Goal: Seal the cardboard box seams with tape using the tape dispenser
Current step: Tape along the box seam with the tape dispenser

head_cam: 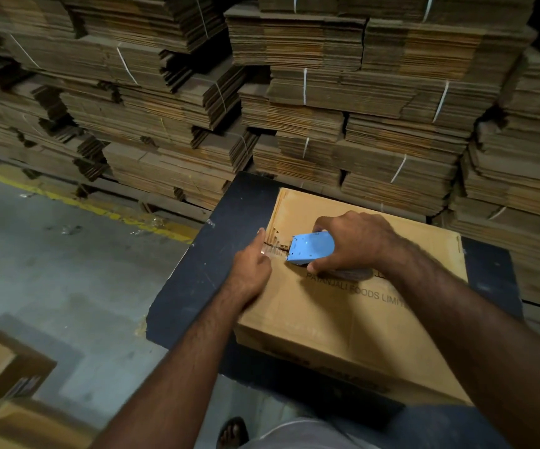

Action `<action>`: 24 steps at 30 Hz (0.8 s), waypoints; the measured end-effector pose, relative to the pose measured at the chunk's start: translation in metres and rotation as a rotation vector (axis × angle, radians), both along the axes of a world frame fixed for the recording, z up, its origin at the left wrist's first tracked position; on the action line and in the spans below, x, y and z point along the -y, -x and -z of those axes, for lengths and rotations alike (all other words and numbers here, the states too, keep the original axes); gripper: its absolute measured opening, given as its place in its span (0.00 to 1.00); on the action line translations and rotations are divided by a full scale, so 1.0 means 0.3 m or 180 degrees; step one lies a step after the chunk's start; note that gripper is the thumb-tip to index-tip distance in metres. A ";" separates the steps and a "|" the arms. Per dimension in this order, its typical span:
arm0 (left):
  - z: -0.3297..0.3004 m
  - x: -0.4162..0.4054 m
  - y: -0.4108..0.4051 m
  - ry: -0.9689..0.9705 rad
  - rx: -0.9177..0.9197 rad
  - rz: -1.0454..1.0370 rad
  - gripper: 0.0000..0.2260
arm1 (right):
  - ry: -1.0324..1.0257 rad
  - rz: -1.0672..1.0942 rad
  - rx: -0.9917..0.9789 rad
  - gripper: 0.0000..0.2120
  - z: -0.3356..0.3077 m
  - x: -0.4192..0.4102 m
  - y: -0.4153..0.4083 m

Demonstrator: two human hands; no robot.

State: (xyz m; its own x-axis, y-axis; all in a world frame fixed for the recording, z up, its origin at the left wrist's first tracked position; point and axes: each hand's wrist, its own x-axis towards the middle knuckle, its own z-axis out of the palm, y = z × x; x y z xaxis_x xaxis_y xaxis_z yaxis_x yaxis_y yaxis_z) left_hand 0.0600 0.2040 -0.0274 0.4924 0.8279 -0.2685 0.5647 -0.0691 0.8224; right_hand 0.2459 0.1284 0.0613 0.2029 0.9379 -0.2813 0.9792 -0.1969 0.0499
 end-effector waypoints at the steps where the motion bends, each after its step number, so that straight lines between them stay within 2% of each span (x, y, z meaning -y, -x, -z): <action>1: 0.010 0.000 0.005 -0.0182 -0.0248 0.0186 0.26 | 0.0006 0.0003 0.0005 0.39 0.004 0.000 0.005; 6: 0.039 -0.006 0.042 -0.0264 -0.0742 0.0435 0.24 | -0.0027 -0.0002 -0.0005 0.38 0.006 0.001 0.016; 7: 0.044 0.000 0.049 -0.0489 -0.0871 0.0415 0.25 | -0.0029 -0.0005 0.0011 0.36 0.003 0.002 0.017; 9: 0.044 0.028 0.060 -0.1335 -0.0884 0.0429 0.29 | -0.0028 0.0002 0.0048 0.35 -0.004 0.007 0.020; 11: 0.034 0.051 0.062 -0.2053 -0.0726 0.0915 0.34 | -0.0049 0.0023 0.0112 0.36 -0.005 0.007 0.023; 12: 0.033 0.060 0.063 -0.2166 -0.0791 0.1229 0.36 | -0.0045 0.0027 0.0126 0.36 -0.005 0.006 0.025; 14: 0.047 0.063 0.062 -0.2185 -0.1096 0.1578 0.42 | -0.0023 0.0015 0.0146 0.35 -0.005 0.003 0.029; 17: 0.058 0.054 0.065 -0.2270 -0.1380 0.1639 0.49 | -0.0043 0.0006 0.0187 0.35 -0.004 0.000 0.033; 24: 0.053 -0.029 0.087 -0.2509 -0.1742 0.1803 0.51 | -0.0048 0.0100 0.0190 0.35 0.012 -0.041 0.082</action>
